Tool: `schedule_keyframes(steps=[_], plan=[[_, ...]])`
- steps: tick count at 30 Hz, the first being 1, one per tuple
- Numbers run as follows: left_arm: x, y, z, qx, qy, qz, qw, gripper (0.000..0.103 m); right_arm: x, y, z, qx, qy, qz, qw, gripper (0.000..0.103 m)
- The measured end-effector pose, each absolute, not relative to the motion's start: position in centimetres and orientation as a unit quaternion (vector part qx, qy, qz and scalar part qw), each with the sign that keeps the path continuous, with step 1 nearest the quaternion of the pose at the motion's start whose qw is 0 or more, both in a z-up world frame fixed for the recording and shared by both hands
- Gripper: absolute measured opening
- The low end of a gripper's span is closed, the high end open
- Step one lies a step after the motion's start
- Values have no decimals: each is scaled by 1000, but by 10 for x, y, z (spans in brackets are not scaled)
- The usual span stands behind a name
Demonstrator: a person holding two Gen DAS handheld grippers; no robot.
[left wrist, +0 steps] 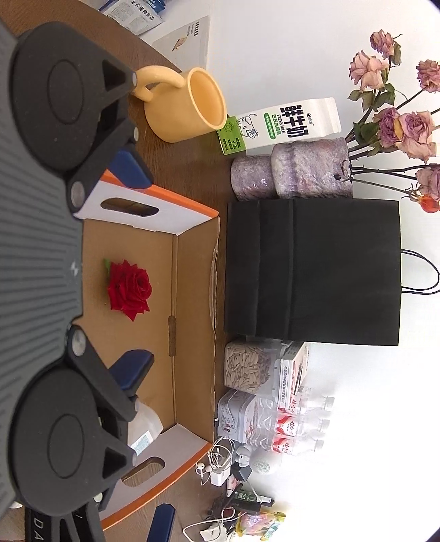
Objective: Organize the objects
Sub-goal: 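Lower the white container into the box and open the right gripper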
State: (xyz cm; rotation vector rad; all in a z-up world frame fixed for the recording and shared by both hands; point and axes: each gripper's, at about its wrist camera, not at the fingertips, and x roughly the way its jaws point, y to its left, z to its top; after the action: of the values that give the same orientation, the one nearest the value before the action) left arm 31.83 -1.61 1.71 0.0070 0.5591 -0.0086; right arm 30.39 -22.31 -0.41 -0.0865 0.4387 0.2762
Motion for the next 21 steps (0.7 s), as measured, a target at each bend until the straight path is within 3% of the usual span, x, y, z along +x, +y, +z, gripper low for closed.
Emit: schedule_keyframes(steps=[21], plan=[[185, 44, 33, 2, 282, 45, 958, 103, 173, -197, 4, -69, 233, 151, 958, 103]])
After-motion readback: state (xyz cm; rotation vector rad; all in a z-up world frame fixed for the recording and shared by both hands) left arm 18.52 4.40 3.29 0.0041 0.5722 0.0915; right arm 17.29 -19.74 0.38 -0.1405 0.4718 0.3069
